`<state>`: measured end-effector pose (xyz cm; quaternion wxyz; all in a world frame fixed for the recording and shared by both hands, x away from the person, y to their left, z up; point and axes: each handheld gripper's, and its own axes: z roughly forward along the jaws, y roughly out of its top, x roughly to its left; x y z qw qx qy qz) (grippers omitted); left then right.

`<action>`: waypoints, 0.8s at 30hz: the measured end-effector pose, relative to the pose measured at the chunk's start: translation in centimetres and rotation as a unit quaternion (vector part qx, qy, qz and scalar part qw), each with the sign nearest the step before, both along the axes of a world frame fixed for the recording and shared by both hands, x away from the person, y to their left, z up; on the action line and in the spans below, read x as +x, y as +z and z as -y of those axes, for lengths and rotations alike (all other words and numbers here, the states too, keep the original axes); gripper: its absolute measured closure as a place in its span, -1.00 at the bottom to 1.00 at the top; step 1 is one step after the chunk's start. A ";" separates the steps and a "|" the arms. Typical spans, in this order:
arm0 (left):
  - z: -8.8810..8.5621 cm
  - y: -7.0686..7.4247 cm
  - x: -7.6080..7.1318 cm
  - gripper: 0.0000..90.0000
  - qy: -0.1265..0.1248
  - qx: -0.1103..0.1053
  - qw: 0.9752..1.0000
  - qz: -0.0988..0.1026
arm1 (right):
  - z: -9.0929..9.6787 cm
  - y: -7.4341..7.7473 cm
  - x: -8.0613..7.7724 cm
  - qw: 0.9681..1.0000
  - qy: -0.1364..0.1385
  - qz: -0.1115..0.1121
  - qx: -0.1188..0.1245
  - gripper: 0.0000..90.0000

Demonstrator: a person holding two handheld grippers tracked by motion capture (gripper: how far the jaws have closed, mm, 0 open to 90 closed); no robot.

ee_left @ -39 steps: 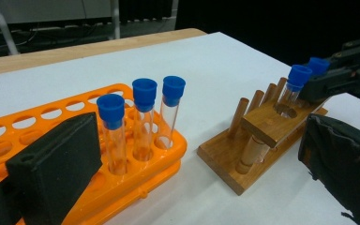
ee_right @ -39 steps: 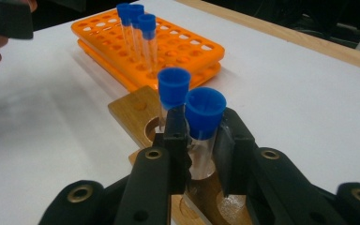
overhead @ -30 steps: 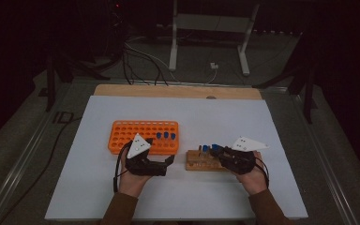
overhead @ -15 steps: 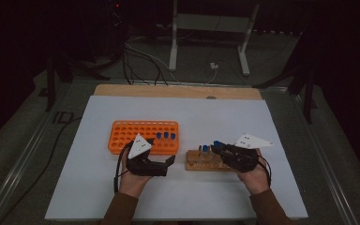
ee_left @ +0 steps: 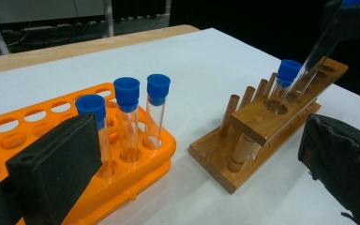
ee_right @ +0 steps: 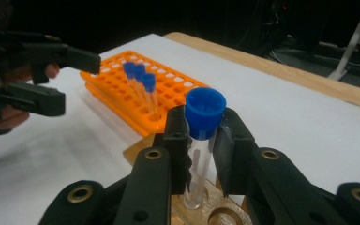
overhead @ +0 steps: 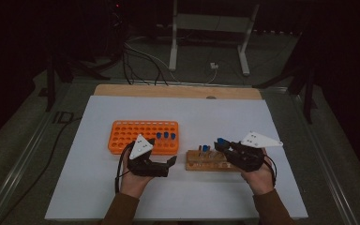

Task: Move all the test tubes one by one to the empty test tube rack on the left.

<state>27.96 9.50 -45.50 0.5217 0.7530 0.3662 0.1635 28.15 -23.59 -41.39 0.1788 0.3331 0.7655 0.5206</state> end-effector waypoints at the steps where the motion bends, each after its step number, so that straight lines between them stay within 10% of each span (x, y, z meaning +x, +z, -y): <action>1: 0.0 0.0 0.0 -0.99 0.000 0.000 1.000 0.000 | 0.0 0.2 -0.1 1.000 0.001 0.002 0.001 0.70; 24: 1.6 1.1 -0.9 -0.98 -0.024 0.006 0.999 0.021 | -1.0 1.2 -1.2 0.999 0.045 -0.008 0.013 0.71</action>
